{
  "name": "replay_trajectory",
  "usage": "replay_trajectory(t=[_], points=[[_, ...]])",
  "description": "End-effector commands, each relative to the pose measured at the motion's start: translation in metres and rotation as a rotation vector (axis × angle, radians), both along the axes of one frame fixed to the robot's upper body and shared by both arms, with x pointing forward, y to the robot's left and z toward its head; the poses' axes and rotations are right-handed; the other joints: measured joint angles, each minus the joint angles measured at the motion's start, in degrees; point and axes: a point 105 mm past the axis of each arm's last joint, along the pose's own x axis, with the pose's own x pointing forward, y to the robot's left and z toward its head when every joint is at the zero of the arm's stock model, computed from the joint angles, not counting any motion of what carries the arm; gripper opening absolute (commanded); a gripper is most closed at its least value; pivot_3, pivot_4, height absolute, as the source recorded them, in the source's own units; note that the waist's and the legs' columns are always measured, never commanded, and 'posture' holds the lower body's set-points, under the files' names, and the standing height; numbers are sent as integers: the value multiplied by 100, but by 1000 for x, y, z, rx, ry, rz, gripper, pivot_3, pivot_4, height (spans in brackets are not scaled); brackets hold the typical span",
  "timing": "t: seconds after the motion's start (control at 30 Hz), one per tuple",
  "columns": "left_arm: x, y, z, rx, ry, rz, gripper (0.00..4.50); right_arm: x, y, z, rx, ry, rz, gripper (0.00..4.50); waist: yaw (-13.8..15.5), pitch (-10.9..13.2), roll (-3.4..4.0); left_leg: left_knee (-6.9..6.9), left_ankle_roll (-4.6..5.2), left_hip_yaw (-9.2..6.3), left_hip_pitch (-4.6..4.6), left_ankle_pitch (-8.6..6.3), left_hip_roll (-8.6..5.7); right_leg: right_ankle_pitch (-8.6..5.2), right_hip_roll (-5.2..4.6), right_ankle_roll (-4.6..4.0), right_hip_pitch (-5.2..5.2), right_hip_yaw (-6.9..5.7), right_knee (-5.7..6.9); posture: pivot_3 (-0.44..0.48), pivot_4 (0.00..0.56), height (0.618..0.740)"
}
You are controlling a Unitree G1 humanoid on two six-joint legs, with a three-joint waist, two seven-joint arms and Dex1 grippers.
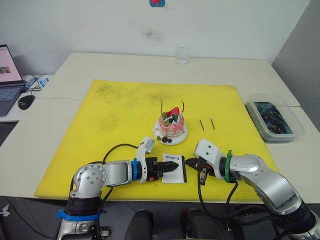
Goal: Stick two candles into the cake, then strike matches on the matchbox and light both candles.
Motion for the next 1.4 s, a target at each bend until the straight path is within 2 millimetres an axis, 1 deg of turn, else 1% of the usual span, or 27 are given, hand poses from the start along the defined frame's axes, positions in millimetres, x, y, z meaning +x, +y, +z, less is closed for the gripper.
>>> replay_trajectory(t=[0.03, 0.3, 0.4, 0.53, 0.67, 0.9, 1.07, 1.4], points=[[0, 9, -18, 86, 38, 34, 42, -2, 7, 14, 30, -41, 27, 0, 0, 0, 0, 0, 0, -1, 0, 0, 0, -1, 0, -3, 0, -1, 0, 0, 150, 740], [1, 9, -18, 75, 39, 34, 42, -2, 7, 11, 19, -31, 28, 0, 0, 0, 0, 2, 0, -1, 0, 0, -1, -6, -2, -10, 0, 0, -1, 0, 150, 740], [1, 9, -18, 75, 40, 41, 42, -4, 7, 5, 3, -19, 31, 0, 0, 0, 0, 1, 0, -1, 0, 0, 0, -6, -1, -10, 0, 0, -1, 0, 150, 740], [2, 11, -18, 76, 43, 47, 1056, -5, 4, 1, -13, -21, 28, 0, 0, 0, 0, 1, 0, -1, 0, 0, 0, -6, -2, -10, 0, 0, -1, 0, 150, 740], [6, 16, -17, 75, 46, 67, 2253, -7, 1, 0, -26, -26, 32, 0, -1, 0, 0, 0, 0, -1, 0, 0, 0, -6, -1, -11, 0, 0, -5, 0, 150, 740], [7, 16, -17, 82, 42, 62, 4168, -7, 5, 2, -10, -34, 35, 0, -2, 0, 0, 0, 0, -11, 13, 0, 0, -7, -2, -12, -7, -6, -10, 0, 150, 740], [6, 16, -17, 87, 44, 58, 4168, -8, 7, 2, 3, -31, 35, 0, -9, 0, 1, 0, -11, -30, 21, -7, 0, -8, -3, -14, -8, -17, -27, 0, 150, 740], [3, 17, -18, 88, 48, 57, 4168, -6, 10, 4, 26, -35, 35, 0, -11, 0, 1, -4, -2, -29, 19, -1, 0, -8, -5, -14, -7, -17, -30, 0, 150, 740]])
